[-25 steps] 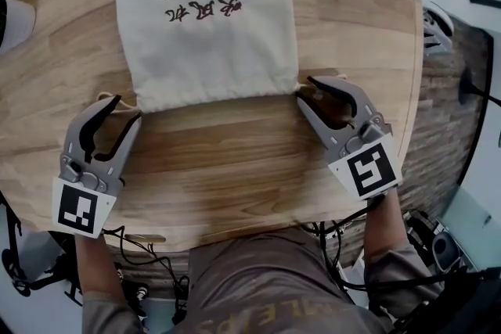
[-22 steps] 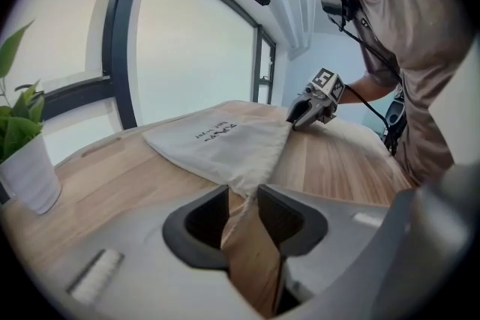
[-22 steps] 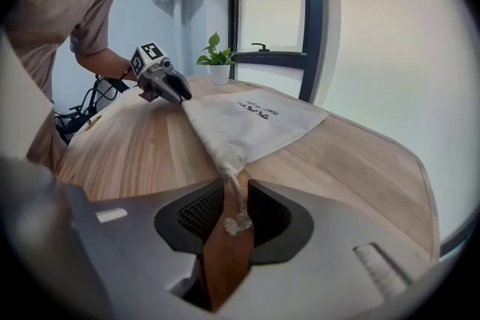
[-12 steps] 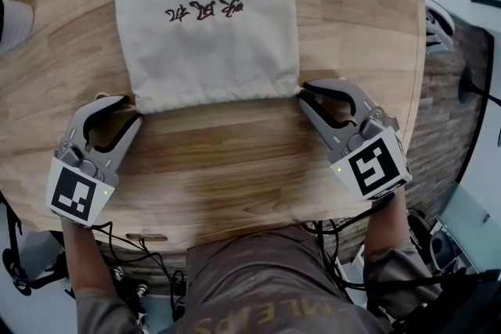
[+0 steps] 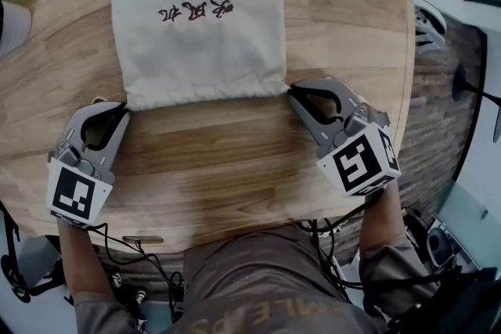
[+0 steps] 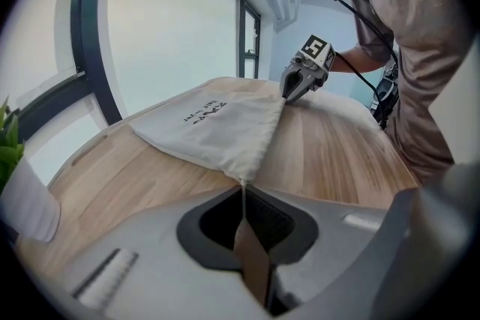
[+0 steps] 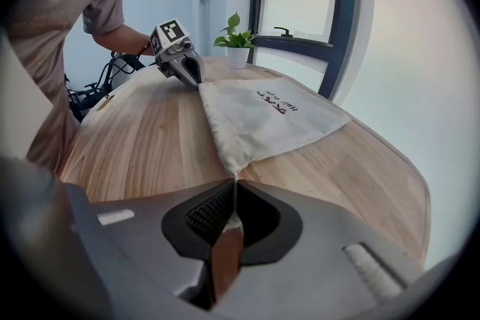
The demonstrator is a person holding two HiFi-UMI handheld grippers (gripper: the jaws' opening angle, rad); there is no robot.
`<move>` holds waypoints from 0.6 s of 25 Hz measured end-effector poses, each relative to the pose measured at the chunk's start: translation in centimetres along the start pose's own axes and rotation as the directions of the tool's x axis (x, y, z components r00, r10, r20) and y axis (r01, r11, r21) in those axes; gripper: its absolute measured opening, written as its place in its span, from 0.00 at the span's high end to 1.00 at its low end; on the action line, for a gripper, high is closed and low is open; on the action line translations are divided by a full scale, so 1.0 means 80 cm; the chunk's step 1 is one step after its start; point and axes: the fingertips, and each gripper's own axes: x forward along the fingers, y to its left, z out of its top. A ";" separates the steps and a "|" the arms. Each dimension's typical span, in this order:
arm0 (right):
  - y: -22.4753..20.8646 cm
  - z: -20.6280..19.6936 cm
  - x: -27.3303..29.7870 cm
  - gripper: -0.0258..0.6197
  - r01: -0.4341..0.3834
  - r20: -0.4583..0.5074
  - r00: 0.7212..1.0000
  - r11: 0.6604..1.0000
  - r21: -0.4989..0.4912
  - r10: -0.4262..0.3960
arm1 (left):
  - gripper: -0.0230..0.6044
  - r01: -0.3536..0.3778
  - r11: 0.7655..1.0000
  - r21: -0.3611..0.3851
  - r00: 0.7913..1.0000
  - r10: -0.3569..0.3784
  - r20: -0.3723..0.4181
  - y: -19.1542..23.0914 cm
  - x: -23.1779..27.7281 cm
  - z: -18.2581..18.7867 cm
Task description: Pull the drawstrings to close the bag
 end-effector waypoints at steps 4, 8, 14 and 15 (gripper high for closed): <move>-0.001 -0.003 -0.002 0.89 -0.005 -0.031 1.000 1.000 0.014 0.006 | 0.94 0.015 1.000 0.015 1.000 -0.015 -0.014 -0.002 0.001 0.002; -0.002 -0.003 -0.001 0.89 -0.018 -0.052 0.998 0.999 0.034 0.020 | 0.94 0.014 0.999 0.049 0.999 -0.012 -0.032 -0.003 0.001 0.003; -0.003 -0.002 -0.001 0.90 -0.029 -0.062 0.997 0.996 0.081 0.035 | 0.95 -0.005 0.999 -0.037 1.000 0.004 -0.029 0.001 0.000 -0.002; -0.004 -0.004 -0.002 0.90 -0.023 -0.067 0.997 0.995 0.094 0.030 | 0.95 -0.014 0.999 -0.051 0.999 0.012 -0.044 0.003 -0.002 -0.006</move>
